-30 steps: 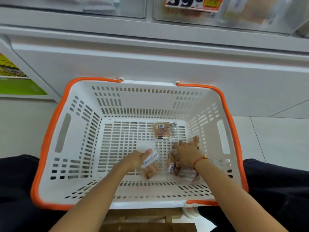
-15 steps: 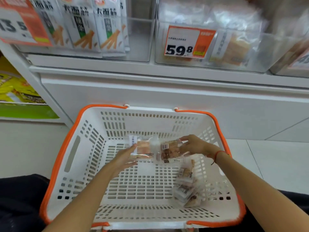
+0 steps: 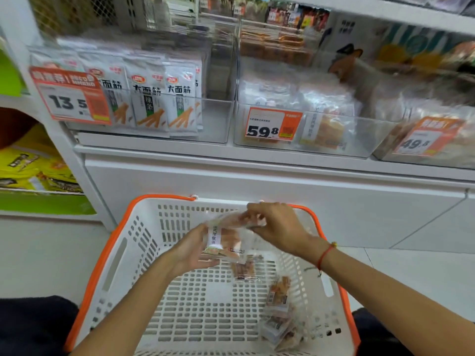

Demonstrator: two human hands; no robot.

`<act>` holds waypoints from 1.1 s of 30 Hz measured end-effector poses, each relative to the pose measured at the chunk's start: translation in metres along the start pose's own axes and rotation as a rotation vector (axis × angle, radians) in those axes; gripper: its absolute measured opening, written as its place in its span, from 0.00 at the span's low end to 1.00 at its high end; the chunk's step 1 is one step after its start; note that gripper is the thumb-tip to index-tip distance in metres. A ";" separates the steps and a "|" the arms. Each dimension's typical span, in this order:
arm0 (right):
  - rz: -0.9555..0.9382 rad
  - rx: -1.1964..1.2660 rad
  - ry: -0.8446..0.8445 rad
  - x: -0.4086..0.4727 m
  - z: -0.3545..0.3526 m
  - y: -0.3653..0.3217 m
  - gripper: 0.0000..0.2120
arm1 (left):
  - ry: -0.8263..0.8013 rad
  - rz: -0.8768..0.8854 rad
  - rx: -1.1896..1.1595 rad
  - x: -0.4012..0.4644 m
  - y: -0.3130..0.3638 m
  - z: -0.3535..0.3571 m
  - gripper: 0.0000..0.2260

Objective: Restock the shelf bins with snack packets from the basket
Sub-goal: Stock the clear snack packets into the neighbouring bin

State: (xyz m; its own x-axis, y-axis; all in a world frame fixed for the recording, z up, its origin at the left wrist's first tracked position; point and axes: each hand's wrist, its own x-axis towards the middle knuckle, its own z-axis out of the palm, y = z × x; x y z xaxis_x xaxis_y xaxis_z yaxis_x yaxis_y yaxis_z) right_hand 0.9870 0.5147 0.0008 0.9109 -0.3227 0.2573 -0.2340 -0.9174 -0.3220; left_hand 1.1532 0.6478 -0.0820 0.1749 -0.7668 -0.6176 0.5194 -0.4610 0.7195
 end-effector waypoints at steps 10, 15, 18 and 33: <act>-0.420 -0.133 -0.228 -0.020 0.024 -0.005 0.25 | -0.120 -0.039 0.094 -0.020 0.001 -0.030 0.18; -0.337 -0.185 -0.369 -0.031 0.033 0.006 0.36 | -0.065 0.106 0.134 -0.014 -0.004 -0.020 0.11; 0.029 0.067 -0.373 -0.031 0.031 0.009 0.21 | -0.001 0.176 0.180 -0.010 -0.006 -0.012 0.12; 1.109 0.964 0.130 -0.027 0.083 0.003 0.03 | 0.106 0.218 0.004 0.022 -0.036 0.019 0.34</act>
State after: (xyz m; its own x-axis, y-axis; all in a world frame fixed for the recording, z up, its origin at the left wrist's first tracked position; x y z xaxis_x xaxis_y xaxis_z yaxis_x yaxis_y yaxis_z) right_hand 0.9896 0.5404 -0.0828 0.3727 -0.8064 -0.4590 -0.4169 0.2964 -0.8593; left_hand 1.1226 0.6394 -0.1153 0.3691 -0.7973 -0.4776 0.4565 -0.2921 0.8404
